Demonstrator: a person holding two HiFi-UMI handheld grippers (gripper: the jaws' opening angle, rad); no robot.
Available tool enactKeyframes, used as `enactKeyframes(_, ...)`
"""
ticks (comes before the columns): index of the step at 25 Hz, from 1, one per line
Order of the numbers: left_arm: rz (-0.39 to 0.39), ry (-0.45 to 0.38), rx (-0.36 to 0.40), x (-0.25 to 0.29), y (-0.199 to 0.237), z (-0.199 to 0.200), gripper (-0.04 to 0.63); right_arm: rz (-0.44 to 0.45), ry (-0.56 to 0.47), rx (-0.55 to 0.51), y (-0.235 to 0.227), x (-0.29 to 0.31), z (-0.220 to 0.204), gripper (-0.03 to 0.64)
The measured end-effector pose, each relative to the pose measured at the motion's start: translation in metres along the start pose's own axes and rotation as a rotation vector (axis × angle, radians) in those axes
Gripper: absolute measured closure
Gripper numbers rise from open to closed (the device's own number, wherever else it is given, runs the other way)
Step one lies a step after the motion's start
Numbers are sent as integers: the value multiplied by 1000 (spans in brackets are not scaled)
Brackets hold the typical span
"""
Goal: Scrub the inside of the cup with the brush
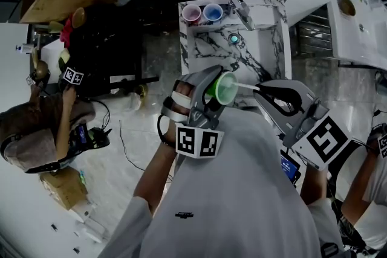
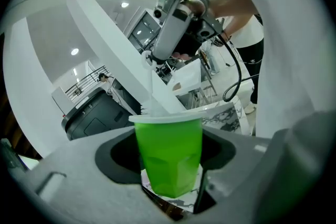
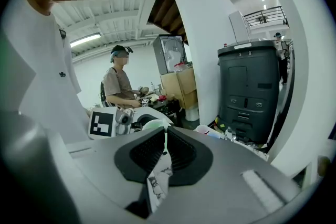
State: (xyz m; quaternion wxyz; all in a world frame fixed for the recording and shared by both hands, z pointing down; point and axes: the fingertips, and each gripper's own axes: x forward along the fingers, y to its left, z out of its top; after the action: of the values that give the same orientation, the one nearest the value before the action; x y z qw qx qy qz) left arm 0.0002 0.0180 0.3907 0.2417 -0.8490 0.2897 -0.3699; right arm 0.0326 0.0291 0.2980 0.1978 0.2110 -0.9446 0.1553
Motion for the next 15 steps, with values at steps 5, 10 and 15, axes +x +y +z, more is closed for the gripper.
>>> enactKeyframes(5, 12, -12, -25, -4, 5, 1, 304, -37, 40, -5, -13, -3, -9, 592)
enactKeyframes(10, 24, -14, -45, -5, 13, -1, 305, -13, 108, 8, -6, -5, -32, 594)
enactKeyframes(15, 19, -11, -44, -2, 14, -4, 305, 67, 123, 4, 14, -2, -39, 594)
